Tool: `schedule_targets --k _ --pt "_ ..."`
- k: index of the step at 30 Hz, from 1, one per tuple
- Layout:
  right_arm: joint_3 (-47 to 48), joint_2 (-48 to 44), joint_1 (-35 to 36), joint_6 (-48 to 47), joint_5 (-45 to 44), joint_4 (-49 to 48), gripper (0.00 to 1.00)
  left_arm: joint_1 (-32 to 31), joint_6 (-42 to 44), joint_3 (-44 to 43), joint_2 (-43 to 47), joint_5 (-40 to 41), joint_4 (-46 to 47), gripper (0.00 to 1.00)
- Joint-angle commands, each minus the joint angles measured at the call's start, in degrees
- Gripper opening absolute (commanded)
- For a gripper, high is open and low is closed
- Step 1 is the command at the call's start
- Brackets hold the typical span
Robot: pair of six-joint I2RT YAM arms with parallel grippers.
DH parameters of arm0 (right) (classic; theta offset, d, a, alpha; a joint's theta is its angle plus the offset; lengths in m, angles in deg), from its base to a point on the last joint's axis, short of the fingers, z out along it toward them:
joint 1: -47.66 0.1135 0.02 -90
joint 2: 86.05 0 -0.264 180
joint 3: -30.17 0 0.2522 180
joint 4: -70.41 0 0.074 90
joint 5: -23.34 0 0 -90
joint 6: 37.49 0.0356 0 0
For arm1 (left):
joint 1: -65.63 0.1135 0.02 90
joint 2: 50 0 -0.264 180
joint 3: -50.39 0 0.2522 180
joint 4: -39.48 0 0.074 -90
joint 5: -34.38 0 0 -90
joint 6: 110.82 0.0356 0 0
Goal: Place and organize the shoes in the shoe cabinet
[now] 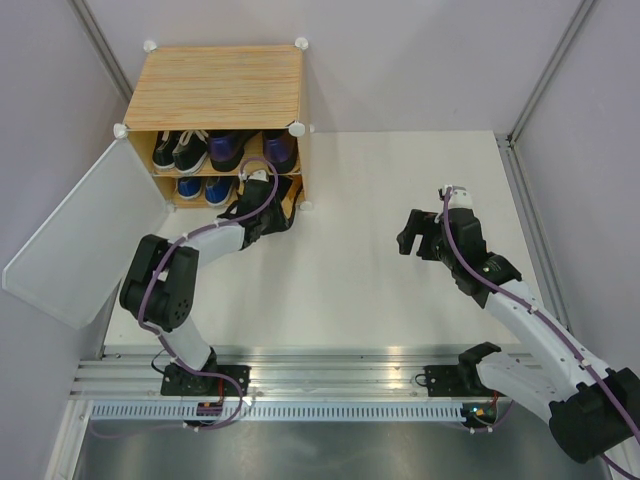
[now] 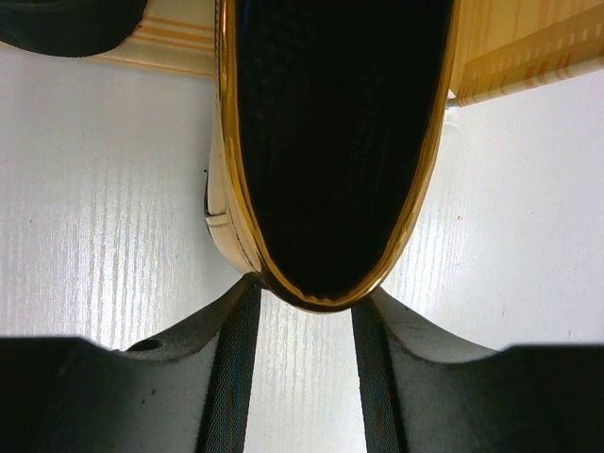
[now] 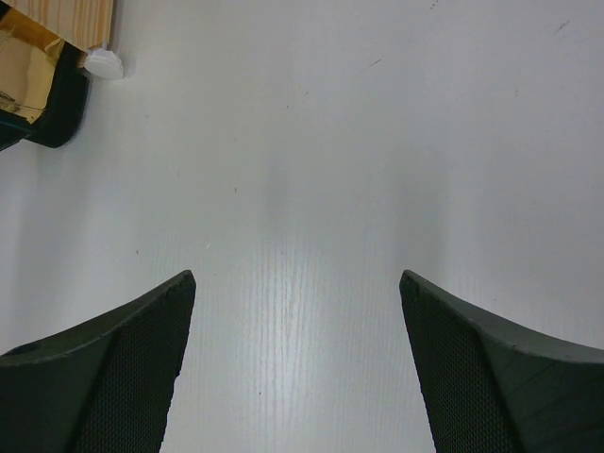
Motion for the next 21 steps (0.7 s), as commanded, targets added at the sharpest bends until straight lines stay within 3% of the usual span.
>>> schedule_targets --k 1,21 --pt "0.5 0.2 -0.1 -0.8 -0.2 -2.1 0.92 1.0 3.0 -6.2 -1.3 5.0 11.4 0.46" --pt "0.7 1.0 -0.1 -0.8 -0.3 -2.1 0.92 2.1 1.7 -12.9 -4.0 5.2 10.1 0.47"
